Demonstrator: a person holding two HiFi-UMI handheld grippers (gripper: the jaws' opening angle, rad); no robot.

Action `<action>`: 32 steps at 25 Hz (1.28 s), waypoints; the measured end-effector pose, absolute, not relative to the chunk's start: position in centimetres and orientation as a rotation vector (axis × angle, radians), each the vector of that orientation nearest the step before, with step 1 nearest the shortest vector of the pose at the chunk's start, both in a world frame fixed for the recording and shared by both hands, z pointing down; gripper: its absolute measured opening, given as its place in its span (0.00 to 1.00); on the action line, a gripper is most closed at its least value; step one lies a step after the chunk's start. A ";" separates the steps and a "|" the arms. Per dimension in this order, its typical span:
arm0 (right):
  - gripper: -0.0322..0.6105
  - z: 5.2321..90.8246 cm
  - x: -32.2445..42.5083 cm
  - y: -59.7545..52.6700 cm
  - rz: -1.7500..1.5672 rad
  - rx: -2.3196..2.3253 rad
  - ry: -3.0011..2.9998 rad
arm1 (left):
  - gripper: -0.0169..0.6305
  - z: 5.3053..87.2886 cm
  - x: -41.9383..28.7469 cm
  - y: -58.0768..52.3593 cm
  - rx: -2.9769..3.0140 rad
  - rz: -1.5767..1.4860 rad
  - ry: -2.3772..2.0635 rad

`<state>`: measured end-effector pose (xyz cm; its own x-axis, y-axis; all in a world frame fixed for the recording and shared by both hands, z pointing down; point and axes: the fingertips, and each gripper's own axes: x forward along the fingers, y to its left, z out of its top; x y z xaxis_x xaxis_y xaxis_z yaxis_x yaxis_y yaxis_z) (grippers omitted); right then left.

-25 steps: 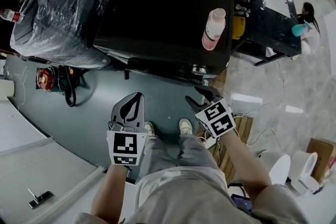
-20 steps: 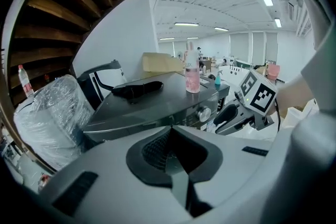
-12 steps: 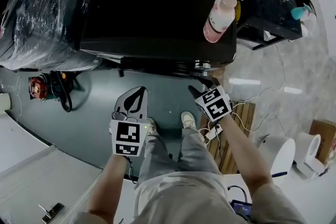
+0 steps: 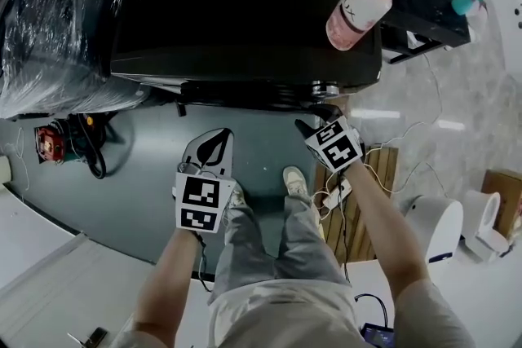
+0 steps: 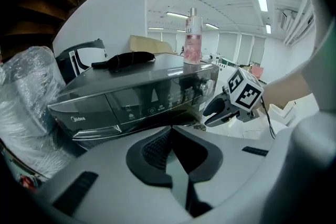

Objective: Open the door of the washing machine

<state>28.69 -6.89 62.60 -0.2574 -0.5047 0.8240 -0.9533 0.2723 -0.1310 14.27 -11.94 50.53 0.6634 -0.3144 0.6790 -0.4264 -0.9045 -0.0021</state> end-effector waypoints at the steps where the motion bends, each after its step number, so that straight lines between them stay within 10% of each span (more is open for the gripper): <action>1: 0.37 63.0 28.7 -7.0 0.847 1.301 -1.868 | 0.06 51.0 14.2 -12.0 2.706 1.059 -0.607; 32: 0.26 68.5 27.3 -5.5 0.812 1.218 -1.758 | 0.06 59.7 11.8 -10.3 2.580 1.100 -0.539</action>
